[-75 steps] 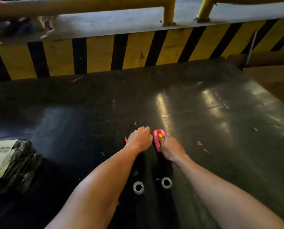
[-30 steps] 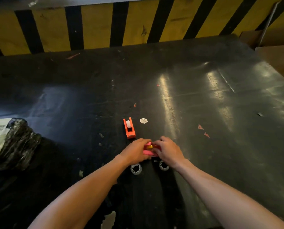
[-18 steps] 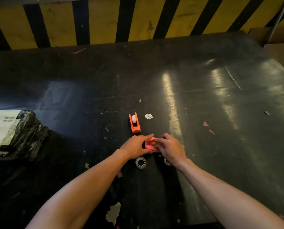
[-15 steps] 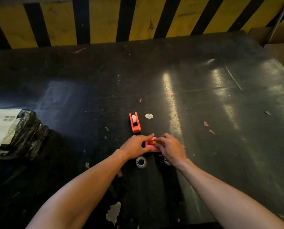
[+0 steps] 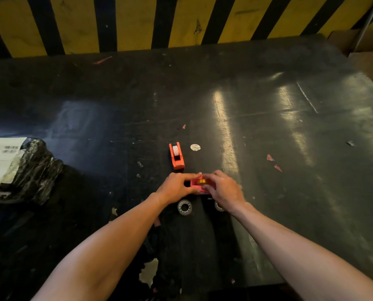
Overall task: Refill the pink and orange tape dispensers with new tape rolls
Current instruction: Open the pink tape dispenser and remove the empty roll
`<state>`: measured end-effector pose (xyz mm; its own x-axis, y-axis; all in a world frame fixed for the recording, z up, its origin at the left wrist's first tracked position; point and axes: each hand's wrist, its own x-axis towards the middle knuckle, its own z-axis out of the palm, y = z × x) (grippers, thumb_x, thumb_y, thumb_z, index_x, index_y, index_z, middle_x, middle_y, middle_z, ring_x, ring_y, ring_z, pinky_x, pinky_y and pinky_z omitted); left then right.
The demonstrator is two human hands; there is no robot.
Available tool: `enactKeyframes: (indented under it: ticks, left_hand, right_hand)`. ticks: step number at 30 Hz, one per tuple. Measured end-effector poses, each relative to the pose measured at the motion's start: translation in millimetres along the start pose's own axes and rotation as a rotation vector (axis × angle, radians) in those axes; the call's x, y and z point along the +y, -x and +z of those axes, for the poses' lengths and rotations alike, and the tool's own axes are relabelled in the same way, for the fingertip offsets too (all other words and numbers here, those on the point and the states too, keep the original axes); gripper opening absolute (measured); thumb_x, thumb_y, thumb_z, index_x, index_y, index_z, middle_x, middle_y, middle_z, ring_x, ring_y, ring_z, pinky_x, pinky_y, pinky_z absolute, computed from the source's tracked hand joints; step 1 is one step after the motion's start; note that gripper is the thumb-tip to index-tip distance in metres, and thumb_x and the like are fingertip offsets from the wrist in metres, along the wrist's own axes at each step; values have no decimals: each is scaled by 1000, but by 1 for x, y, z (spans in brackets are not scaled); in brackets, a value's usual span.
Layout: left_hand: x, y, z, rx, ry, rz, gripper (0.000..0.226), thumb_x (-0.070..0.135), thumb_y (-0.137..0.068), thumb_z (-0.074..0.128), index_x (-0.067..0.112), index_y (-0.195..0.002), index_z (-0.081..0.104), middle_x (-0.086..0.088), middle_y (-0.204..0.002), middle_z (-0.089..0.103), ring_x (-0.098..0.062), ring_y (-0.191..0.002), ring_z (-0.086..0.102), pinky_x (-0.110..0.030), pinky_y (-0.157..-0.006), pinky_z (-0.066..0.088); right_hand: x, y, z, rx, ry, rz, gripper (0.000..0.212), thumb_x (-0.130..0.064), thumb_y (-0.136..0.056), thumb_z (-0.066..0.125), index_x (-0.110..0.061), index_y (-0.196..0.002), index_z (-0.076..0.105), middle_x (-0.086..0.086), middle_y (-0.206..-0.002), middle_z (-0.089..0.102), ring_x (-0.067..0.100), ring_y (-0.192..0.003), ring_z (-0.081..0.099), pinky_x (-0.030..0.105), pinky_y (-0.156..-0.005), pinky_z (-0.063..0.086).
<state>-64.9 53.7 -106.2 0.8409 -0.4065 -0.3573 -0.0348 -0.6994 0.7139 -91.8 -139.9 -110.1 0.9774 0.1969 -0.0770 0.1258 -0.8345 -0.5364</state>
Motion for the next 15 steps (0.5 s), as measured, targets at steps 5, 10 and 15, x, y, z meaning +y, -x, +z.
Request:
enactKeyframes:
  ticks: [5,10,15]
  left_hand:
    - [-1,0,2,18,4,-22,65,40,-82,78,35,-142,53,3,-138,64,-11,-125,58,-40,-111,45]
    - [-2,-1,4,29,9,-34,66,41,-80,79,36,-141,54,2,-134,66,-12,-122,61,-41,-109,47]
    - [-2,-4,2,15,-11,-41,67,40,-80,79,38,-142,53,0,-135,65,-14,-121,60,-37,-107,47]
  right_hand:
    - [-3,-3,-1,28,41,24,21,-29,-93,60,-20,-108,71,-1,-104,63,23,-93,63,31,-73,45]
    - [-2,-1,3,62,38,24,17,-26,-92,59,-20,-104,69,1,-103,69,26,-91,66,38,-75,53]
    - [4,-3,-3,48,-168,107,14,-27,-92,62,-23,-101,71,-3,-96,74,18,-87,67,33,-75,52]
